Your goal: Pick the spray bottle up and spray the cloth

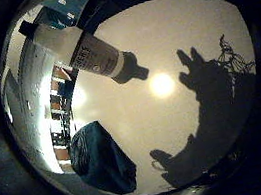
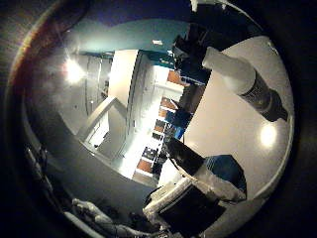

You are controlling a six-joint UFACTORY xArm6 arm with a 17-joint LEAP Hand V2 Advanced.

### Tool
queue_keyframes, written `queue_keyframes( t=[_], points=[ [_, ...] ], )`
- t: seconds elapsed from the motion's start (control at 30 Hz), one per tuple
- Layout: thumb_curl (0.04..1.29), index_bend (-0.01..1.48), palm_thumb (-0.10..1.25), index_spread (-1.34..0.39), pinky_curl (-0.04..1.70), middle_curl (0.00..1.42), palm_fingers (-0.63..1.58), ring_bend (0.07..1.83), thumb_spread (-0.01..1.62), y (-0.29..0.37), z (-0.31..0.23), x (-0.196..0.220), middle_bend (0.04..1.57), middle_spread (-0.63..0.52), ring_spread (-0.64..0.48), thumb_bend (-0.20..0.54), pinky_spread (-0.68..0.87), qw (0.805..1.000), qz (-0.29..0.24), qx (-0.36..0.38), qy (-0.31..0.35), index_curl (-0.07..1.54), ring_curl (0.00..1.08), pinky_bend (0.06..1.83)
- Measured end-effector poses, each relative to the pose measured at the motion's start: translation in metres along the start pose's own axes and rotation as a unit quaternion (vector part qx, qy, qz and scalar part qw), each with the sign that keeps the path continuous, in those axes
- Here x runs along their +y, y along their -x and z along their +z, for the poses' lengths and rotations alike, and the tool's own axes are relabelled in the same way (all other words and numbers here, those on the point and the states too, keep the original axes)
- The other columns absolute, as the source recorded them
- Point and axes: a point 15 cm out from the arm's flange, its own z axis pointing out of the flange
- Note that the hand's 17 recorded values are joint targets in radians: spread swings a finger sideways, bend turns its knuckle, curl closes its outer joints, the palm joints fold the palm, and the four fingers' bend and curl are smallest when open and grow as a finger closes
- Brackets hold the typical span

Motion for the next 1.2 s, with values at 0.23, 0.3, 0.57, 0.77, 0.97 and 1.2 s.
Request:
queue_keyframes(
  t=[0.23, 0.3, 0.57, 0.77, 0.97, 1.2],
  points=[
    [0.36, 0.16, 0.62, -0.18, 0.0, 0.34, 0.12, 0.43, 1.09, -0.002, 0.017, -0.017, 0.2, 0.18, 0.23, -0.023, 0.4, 1.0, -0.005, -0.001, 0.002, 0.3, 0.27, 0.78],
    [0.36, 0.16, 0.62, -0.17, 0.0, 0.35, 0.12, 0.43, 1.09, -0.002, 0.021, -0.024, 0.21, 0.18, 0.23, -0.022, 0.4, 1.0, -0.006, -0.001, 0.001, 0.3, 0.26, 0.77],
    [0.35, 0.16, 0.62, -0.15, 0.0, 0.35, 0.13, 0.44, 1.09, 0.003, 0.035, -0.042, 0.24, 0.19, 0.23, -0.021, 0.39, 1.0, -0.007, -0.013, -0.004, 0.3, 0.26, 0.75],
    [0.35, 0.16, 0.63, -0.13, 0.0, 0.36, 0.14, 0.45, 1.09, 0.006, 0.058, -0.041, 0.25, 0.19, 0.23, -0.022, 0.38, 1.0, -0.012, -0.008, 0.01, 0.3, 0.26, 0.75],
    [0.35, 0.16, 0.63, -0.11, 0.0, 0.36, 0.17, 0.48, 1.09, 0.009, 0.086, -0.044, 0.27, 0.18, 0.22, -0.022, 0.37, 1.0, -0.017, -0.002, 0.022, 0.29, 0.27, 0.76],
    [0.36, 0.17, 0.67, -0.12, -0.01, 0.4, 0.47, 0.64, 1.08, 0.018, 0.123, -0.061, 0.38, 0.06, 0.1, -0.015, 0.27, 0.999, -0.021, -0.009, 0.022, 0.3, 0.31, 0.83]
  ],
)
